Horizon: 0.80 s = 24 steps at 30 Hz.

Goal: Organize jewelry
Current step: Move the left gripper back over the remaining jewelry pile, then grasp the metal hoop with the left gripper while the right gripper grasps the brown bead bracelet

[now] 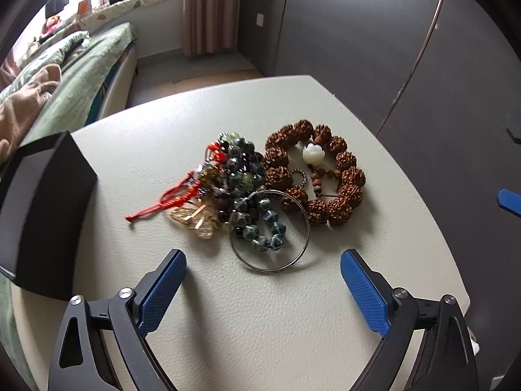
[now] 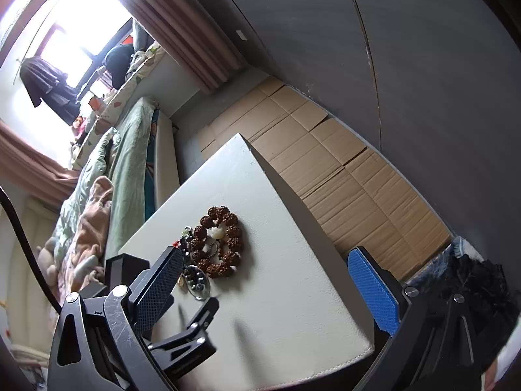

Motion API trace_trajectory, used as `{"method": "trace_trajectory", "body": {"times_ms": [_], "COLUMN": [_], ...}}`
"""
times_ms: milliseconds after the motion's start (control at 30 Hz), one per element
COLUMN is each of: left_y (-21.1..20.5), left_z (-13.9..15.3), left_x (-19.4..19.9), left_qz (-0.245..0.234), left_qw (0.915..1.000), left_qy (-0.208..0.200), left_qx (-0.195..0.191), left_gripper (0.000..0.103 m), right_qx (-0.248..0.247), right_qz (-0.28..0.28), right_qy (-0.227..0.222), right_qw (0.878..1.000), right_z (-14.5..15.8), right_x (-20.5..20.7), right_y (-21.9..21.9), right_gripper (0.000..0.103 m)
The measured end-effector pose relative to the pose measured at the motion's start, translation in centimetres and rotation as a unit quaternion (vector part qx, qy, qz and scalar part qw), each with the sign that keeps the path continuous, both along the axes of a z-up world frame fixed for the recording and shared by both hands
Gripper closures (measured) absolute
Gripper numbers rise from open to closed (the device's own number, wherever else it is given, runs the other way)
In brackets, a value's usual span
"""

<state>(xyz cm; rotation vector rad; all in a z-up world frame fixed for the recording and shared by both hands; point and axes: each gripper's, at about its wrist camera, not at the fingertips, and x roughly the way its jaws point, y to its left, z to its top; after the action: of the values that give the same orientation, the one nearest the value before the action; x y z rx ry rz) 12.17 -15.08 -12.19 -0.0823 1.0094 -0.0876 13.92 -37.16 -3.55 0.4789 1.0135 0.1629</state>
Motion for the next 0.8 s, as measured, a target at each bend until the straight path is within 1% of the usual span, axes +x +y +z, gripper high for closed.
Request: {"method": "trace_trajectory", "body": {"times_ms": [200,300,367,400,467,567,733,800], "left_y": [-0.9,-0.7,-0.5,-0.3,0.3,1.3,2.3,2.8], "left_z": [-0.2,-0.2,0.0,0.1,0.3,0.4,1.4,1.9], "left_x": [0.4,0.6,0.7,0.8,0.9,1.2,0.6,0.3], "left_qz": [0.0,0.007,0.01,0.013,0.02,0.018,0.019,0.02], "left_qw": [0.9995,0.9993,0.9991,0.9991,0.9989,0.9997,0.9996,0.9993], "left_qy": [-0.013,-0.015,-0.017,-0.018,-0.018,-0.012,-0.022,-0.027], "left_qx": [0.028,0.033,0.036,0.037,0.039,0.009,-0.005,-0.014], "left_gripper": [0.01,0.018,0.03,0.033,0.051,0.051,0.051,0.051], "right_qx": [0.0,-0.004,-0.006,-0.008,-0.012,-0.019,-0.028,-0.025], "right_qz": [0.011,0.014,0.015,0.016,0.016,0.018,0.027,0.03], "right_qy": [0.008,0.009,0.01,0.01,0.01,0.011,0.013,0.015], "right_qw": [1.0,1.0,1.0,1.0,1.0,1.0,0.999,0.999], "right_z": [-0.3,-0.4,-0.5,-0.5,-0.5,-0.7,-0.9,-1.0], "right_x": [0.3,0.3,0.3,0.3,0.3,0.3,0.3,0.4], "right_y": [0.6,0.8,0.9,1.0,1.1,1.5,2.3,2.5], "right_gripper": [0.0,0.0,0.0,0.0,0.0,0.0,0.0,0.0]}}
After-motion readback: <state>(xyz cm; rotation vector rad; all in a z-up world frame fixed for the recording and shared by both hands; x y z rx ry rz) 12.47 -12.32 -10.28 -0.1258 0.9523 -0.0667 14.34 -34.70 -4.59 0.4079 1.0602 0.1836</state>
